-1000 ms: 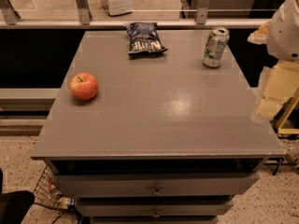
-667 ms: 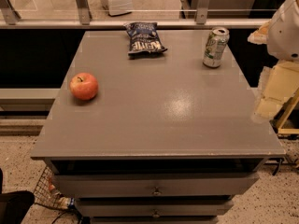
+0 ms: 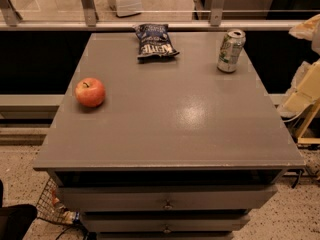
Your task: Pick 7up can
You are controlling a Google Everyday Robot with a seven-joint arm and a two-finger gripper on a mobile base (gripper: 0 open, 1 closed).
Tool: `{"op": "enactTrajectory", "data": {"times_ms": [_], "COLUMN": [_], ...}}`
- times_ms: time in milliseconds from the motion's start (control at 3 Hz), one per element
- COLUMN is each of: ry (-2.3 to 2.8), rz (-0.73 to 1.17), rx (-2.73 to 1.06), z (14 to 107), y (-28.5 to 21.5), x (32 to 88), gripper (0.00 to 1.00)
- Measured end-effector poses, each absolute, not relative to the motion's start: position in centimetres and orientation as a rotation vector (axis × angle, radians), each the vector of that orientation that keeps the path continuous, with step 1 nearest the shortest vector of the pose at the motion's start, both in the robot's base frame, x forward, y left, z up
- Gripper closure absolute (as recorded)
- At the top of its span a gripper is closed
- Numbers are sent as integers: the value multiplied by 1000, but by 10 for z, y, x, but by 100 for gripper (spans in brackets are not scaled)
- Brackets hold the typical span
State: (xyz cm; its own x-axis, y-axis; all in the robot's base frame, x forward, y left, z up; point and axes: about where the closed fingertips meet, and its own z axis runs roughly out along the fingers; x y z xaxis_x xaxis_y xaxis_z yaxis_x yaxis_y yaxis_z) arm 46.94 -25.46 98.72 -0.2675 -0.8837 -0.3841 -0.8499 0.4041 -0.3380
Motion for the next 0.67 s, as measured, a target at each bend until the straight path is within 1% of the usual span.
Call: {"op": "enactTrajectory", "data": {"times_ms": [333,667], "ry": [2058,1908], "rz": [-13,44], "rx": [-1268,-1068], "z": [980,989], "y": [-286,-306], "x": [498,542], "gripper": [0,0]}}
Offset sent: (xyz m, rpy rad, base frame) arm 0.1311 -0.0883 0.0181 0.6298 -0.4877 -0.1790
